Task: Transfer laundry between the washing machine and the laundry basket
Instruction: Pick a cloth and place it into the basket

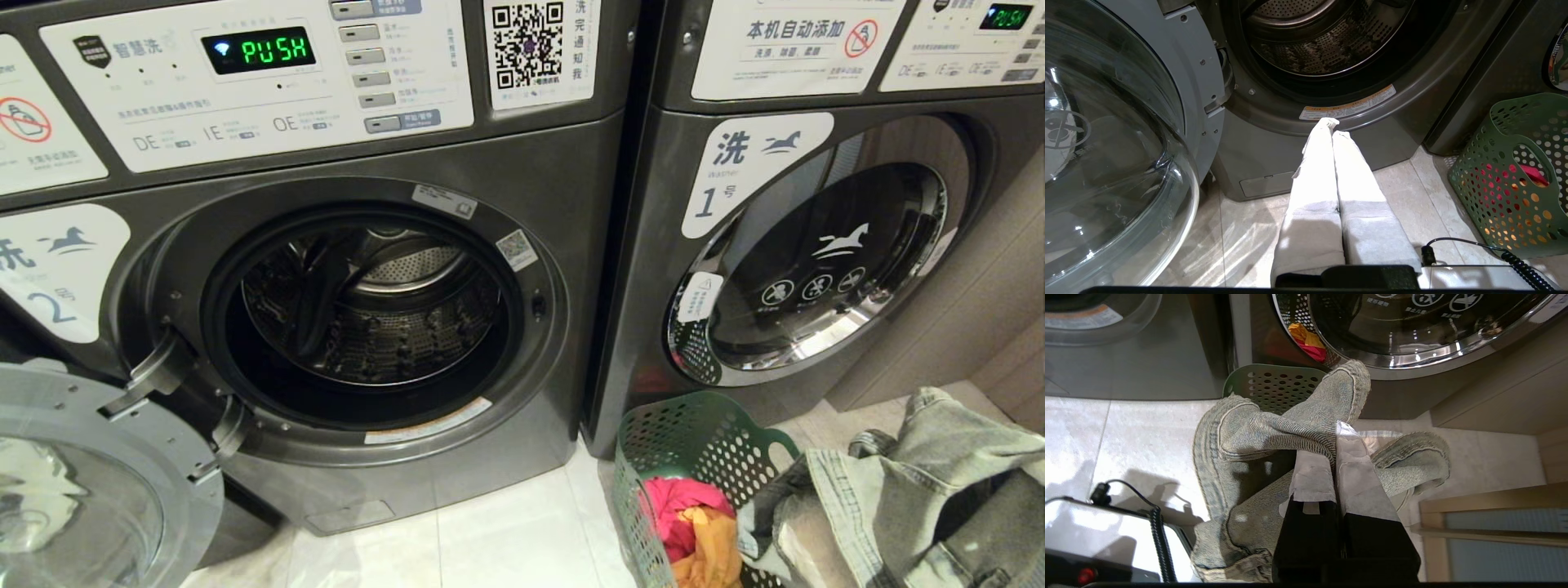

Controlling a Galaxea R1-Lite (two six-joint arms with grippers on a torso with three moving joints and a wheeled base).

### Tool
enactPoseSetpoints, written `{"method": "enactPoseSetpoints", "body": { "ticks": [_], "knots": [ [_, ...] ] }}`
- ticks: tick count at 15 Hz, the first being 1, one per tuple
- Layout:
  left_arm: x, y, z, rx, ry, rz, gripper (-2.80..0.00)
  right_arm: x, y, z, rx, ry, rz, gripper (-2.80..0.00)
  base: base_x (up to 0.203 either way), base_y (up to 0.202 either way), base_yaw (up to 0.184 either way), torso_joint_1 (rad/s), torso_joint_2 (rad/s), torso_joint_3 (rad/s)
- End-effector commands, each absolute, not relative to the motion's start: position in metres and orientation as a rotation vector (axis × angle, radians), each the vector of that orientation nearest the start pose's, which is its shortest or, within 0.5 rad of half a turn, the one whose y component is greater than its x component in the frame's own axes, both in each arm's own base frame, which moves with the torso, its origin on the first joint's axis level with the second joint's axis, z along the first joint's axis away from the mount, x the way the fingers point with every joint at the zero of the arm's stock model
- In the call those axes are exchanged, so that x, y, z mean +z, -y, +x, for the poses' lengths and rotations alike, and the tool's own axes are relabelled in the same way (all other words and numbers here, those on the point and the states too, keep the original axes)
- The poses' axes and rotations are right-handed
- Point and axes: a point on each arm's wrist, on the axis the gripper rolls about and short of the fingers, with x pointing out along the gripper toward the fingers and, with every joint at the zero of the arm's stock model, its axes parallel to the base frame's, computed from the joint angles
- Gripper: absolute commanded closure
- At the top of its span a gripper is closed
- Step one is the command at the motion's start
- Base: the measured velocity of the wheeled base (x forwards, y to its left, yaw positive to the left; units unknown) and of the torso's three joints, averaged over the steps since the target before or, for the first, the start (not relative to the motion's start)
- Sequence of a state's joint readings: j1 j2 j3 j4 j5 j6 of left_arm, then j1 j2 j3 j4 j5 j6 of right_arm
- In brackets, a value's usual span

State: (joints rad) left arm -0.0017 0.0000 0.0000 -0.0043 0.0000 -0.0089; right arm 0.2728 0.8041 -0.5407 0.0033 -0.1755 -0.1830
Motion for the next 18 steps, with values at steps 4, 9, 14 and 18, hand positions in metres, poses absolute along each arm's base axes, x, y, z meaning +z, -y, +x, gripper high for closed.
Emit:
{"method": "enactPoseSetpoints", "body": {
  "ticks": [4,9,14,18],
  "knots": [
    [0.076,0.0,-0.023,-0.002,0.003,-0.009,0.0,0.193,-0.04,0.161,0.089,-0.383,-0.2,0.0,0.0,0.0,0.0,0.0,0.0,0.0],
    [0.076,0.0,-0.023,-0.002,0.003,-0.009,0.0,0.173,-0.053,0.211,0.055,-0.387,-0.171,0.0,0.0,0.0,0.0,0.0,0.0,0.0],
    [0.076,0.0,-0.023,-0.002,0.003,-0.009,0.0,0.156,-0.056,0.239,0.033,-0.385,-0.168,-2.8,0.0,0.0,0.0,0.0,0.0,0.0],
    [0.076,0.0,-0.023,-0.002,0.003,-0.009,0.0,0.154,-0.056,0.24,0.032,-0.383,-0.166,-2.8,0.0,0.0,0.0,0.0,0.0,0.0]
  ]
}}
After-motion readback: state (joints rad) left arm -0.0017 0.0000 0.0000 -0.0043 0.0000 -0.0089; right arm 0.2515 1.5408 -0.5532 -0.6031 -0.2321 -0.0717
